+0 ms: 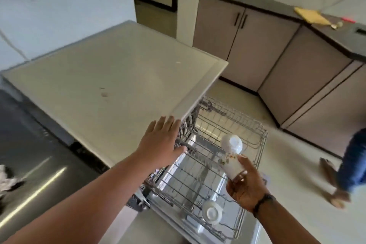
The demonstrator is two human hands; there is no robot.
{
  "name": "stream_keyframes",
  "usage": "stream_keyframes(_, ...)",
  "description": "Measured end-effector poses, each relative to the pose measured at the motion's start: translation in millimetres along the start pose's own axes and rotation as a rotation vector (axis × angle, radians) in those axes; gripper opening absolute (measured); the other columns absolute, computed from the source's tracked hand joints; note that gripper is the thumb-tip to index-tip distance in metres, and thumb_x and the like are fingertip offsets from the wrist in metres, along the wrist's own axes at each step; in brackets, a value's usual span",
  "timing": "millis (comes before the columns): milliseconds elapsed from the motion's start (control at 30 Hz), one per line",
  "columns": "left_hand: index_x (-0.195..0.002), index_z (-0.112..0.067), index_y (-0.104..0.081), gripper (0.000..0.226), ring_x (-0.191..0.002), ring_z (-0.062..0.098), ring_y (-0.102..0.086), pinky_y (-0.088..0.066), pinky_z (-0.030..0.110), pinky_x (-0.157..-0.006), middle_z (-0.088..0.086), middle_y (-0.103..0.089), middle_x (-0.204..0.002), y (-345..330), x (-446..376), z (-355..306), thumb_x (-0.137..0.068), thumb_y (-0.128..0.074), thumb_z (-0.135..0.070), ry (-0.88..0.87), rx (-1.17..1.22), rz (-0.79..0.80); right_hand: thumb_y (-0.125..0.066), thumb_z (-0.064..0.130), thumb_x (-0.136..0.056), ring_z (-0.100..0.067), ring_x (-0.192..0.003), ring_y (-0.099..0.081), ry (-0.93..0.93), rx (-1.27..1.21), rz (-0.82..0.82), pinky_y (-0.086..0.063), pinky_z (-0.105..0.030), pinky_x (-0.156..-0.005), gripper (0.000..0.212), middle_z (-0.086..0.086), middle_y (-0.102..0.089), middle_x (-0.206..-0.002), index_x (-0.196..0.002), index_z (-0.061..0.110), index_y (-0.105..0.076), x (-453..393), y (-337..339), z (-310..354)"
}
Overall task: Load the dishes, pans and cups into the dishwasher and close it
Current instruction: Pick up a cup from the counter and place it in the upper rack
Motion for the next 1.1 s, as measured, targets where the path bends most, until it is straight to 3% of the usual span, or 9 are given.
stream_keyframes(100, -0.15, -0.022, 0.017, 0.088, -0.146, 0.032, 0.011, 0.0, 0.051, -0.119, 0.009, 0.017, -0.158, -22.4, -26.1, -5.1, -0.091, -0.034, -0.063, 0.007, -0.072, 0.004, -0.073, 0.04, -0.078, -0.015, -0.041, -0.046, -0.06, 0.277, -0.11, -0.047, -0.023, -0.045, 0.042, -0.01, -0.057, -0.07, -0.105, 0.009, -0.062, -33.3, 32.3, 0.2)
stream_keyframes(167, -0.148, -0.023, 0.021, 0.091, -0.145, 0.032, 0.014, 0.001, 0.053, -0.118, 0.009, 0.022, -0.156, -25.9, -29.0, -3.3, -0.089, -0.035, -0.064, 0.001, -0.134, -0.035, -0.074, 0.041, -0.079, -0.018, -0.043, -0.045, -0.037, 0.634, -0.18, -0.046, -0.027, -0.047, 0.039, -0.009, -0.052, -0.061, -0.09, 0.006, -0.06, -52.9, 46.4, 2.9)
stream_keyframes(233, -0.149, -0.023, 0.02, 0.091, -0.144, 0.031, 0.015, 0.0, 0.052, -0.118, 0.008, 0.022, -0.156, -26.0, -29.7, -2.2, -0.088, -0.033, -0.065, 0.005, -0.148, -0.038, -0.074, 0.044, -0.076, -0.021, -0.059, -0.054, 0.073, 1.11, -0.185, -0.049, -0.033, -0.058, 0.042, -0.005, -0.056, -0.071, -0.095, 0.011, -0.056, -71.7, 51.2, 4.9)
stream_keyframes(300, -0.15, -0.022, 0.017, 0.092, -0.145, 0.031, 0.014, -0.003, 0.053, -0.118, 0.008, 0.019, -0.157, -23.5, -29.9, -1.6, -0.085, -0.03, -0.067, 0.015, -0.154, -0.03, -0.072, 0.052, -0.071, -0.024, -0.086, -0.059, 0.201, 1.515, -0.193, -0.049, -0.03, -0.071, 0.058, -0.006, -0.057, -0.101, -0.115, 0.018, -0.052, -86.3, 55.3, 2.2)
stream_keyframes(400, -0.152, -0.018, 0.007, 0.092, -0.147, 0.033, 0.003, -0.01, 0.054, -0.118, 0.011, 0.006, -0.16, -22.3, -31.0, -3.2, -0.082, -0.028, -0.067, 0.026, -0.18, -0.023, -0.061, 0.053, -0.077, -0.029, -0.106, -0.057, 0.315, 1.844, -0.215, -0.049, -0.034, -0.083, 0.06, -0.006, -0.045, -0.125, -0.127, 0.024, -0.042, -99.6, 56.8, 5.1)
stream_keyframes(667, -0.153, -0.014, -0.014, 0.096, -0.146, 0.034, -0.012, -0.017, 0.055, -0.116, 0.012, -0.012, -0.159, -22.6, -30.4, -5.8, -0.076, -0.046, -0.06, 0.046, -0.189, -0.03, -0.06, 0.054, -0.079, -0.028, -0.108, -0.057, 0.414, 2.066, -0.097, -0.052, -0.038, -0.085, 0.063, -0.007, -0.044, -0.127, -0.128, 0.023, -0.035, -142.9, 42.5, 20.6)
stream_keyframes(1100, -0.152, -0.012, -0.017, 0.099, -0.145, 0.037, -0.015, -0.021, 0.059, -0.112, 0.013, -0.014, -0.159, -22.1, -31.5, -6.8, -0.074, -0.055, -0.06, 0.039, -0.189, -0.062, -0.057, 0.061, -0.079, -0.027, -0.104, -0.06, 0.499, 2.258, -0.027, -0.053, -0.035, -0.075, 0.072, -0.009, -0.039, -0.131, -0.131, 0.021, -0.03, -145.4, 24.7, -1.5)
Point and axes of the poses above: each hand's wrist, its own x-axis away from the middle knuckle, its own y-axis out of the back of the hand, z = x × y, the point moved 6 cm from there along -x, towards the middle knuckle
